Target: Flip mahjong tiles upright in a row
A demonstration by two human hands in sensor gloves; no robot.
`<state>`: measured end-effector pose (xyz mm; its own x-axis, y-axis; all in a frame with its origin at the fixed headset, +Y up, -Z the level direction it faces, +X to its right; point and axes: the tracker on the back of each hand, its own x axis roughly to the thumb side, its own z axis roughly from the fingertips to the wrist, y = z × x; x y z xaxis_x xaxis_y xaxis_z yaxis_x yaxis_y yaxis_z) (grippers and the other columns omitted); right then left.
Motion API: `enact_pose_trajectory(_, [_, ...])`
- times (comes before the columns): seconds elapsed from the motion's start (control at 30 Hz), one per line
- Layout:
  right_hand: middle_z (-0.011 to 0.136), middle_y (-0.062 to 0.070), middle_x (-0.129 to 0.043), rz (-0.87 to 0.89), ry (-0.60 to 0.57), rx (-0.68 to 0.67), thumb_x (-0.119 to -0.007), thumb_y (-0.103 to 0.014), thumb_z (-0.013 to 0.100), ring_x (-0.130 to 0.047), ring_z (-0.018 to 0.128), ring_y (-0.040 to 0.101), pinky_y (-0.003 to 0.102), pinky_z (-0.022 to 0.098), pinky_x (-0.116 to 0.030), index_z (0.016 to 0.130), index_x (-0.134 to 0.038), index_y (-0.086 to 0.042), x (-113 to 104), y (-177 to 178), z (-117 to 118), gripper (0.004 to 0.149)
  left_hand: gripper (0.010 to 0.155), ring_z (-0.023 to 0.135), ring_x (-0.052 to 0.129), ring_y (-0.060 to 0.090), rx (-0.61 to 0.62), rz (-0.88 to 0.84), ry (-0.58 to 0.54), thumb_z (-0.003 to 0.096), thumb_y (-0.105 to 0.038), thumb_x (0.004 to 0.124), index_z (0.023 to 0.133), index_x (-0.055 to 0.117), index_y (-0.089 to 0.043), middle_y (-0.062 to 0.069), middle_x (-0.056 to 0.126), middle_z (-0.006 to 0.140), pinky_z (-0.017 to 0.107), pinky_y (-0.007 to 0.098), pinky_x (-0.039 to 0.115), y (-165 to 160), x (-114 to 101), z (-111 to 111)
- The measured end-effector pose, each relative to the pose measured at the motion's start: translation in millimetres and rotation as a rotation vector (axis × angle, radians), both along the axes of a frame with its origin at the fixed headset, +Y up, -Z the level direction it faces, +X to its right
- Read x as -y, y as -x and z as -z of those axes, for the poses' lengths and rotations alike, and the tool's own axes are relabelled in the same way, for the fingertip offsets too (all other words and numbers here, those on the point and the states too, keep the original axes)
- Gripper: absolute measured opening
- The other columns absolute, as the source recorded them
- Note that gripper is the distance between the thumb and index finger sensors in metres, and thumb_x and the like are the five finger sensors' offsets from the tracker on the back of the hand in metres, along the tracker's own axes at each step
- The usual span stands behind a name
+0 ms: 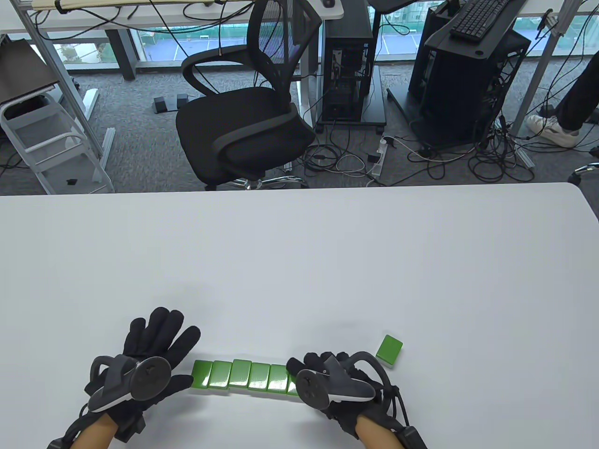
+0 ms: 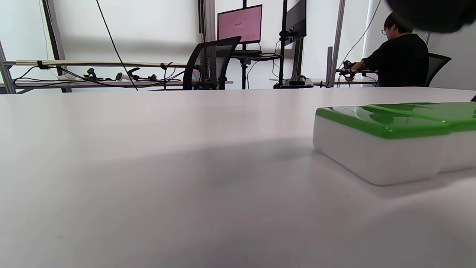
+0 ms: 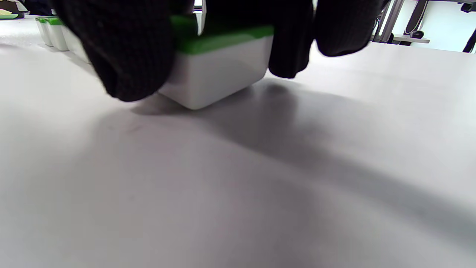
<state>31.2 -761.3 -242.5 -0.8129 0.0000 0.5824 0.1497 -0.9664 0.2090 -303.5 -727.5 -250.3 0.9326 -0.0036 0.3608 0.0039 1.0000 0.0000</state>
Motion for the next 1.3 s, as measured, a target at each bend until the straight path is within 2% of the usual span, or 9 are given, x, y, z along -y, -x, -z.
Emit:
enact_pose_trajectory(0.4, [0.112, 0.013, -0.055, 0.011, 0.020, 0.014, -0.082, -0.037, 0.040, -0.063, 0.092, 0.048, 0.061, 0.068, -0.061, 0.105, -0.032, -0.032, 1, 3, 0, 0.082, 0.086, 0.116, -0.002, 0.019, -0.004, 0.012, 0.025, 0.0307, -0.068, 0.069, 0.102, 0.023, -0.052, -0.019, -0.004, 0.113, 0.086, 0.058, 0.013, 1, 7, 2])
enact_pose_trajectory(0.57, [0.113, 0.014, -0.050, 0.007, 0.046, 0.022, -0.080, -0.039, 0.042, -0.058, 0.093, 0.049, 0.061, 0.069, -0.058, 0.105, -0.029, -0.032, 3, 3, 0, 0.081, 0.086, 0.116, -0.002, 0.019, -0.003, 0.016, 0.030, 0.0307, -0.068, 0.069, 0.102, 0.023, -0.052, -0.019, -0.004, 0.113, 0.086, 0.058, 0.013, 0, 7, 2])
enact_pose_trajectory(0.73, [0.115, 0.014, -0.039, 0.066, 0.111, 0.040, -0.077, -0.043, 0.043, -0.050, 0.097, 0.049, 0.064, 0.071, -0.052, 0.105, -0.026, -0.032, -8, 0, 3, 0.081, 0.086, 0.115, -0.002, 0.019, 0.000, 0.019, 0.033, 0.0306, -0.068, 0.069, 0.102, 0.023, -0.052, -0.019, -0.004, 0.113, 0.086, 0.058, 0.013, 0, 7, 2])
enact_pose_trajectory(0.9, [0.116, 0.014, -0.033, 0.149, 0.046, 0.109, -0.078, -0.044, 0.043, -0.045, 0.099, 0.050, 0.065, 0.072, -0.049, 0.105, -0.026, -0.034, -45, -22, 10, 0.081, 0.086, 0.115, -0.002, 0.019, 0.000, 0.017, 0.032, 0.0306, -0.068, 0.069, 0.102, 0.023, -0.053, -0.019, -0.005, 0.113, 0.086, 0.058, 0.013, 0, 7, 2])
enact_pose_trajectory(0.97, [0.116, 0.014, -0.034, 0.191, -0.009, 0.172, -0.078, -0.043, 0.043, -0.045, 0.099, 0.050, 0.065, 0.072, -0.050, 0.105, -0.027, -0.035, -64, -41, 14, 0.081, 0.086, 0.115, -0.002, 0.019, 0.002, 0.017, 0.030, 0.0307, -0.068, 0.069, 0.102, 0.023, -0.053, -0.019, -0.004, 0.113, 0.086, 0.058, 0.013, 0, 7, 2])
enact_pose_trajectory(1.07, [0.116, 0.013, -0.039, 0.207, -0.094, 0.270, -0.079, -0.040, 0.043, -0.047, 0.099, 0.050, 0.066, 0.072, -0.050, 0.105, -0.030, -0.037, -79, -70, 18, 0.079, 0.086, 0.115, -0.002, 0.019, 0.005, 0.012, 0.026, 0.0306, -0.068, 0.069, 0.102, 0.023, -0.052, -0.019, -0.004, 0.113, 0.086, 0.058, 0.013, 0, 7, 2])
enact_pose_trajectory(1.17, [0.116, 0.013, -0.040, 0.136, -0.121, 0.340, -0.080, -0.039, 0.043, -0.049, 0.098, 0.050, 0.066, 0.071, -0.051, 0.105, -0.032, -0.037, -76, -91, 22, 0.078, 0.086, 0.115, -0.002, 0.019, 0.005, 0.009, 0.028, 0.0307, -0.068, 0.069, 0.102, 0.023, -0.053, -0.019, -0.004, 0.113, 0.086, 0.058, 0.013, 1, 7, 2])
enact_pose_trajectory(1.3, [0.116, 0.013, -0.038, 0.037, -0.056, 0.420, -0.080, -0.039, 0.043, -0.048, 0.098, 0.050, 0.066, 0.071, -0.051, 0.105, -0.030, -0.036, -51, -112, 28, 0.079, 0.086, 0.115, -0.002, 0.019, 0.005, 0.011, 0.032, 0.0306, -0.068, 0.069, 0.102, 0.023, -0.053, -0.019, -0.004, 0.113, 0.086, 0.058, 0.013, 1, 8, 2])
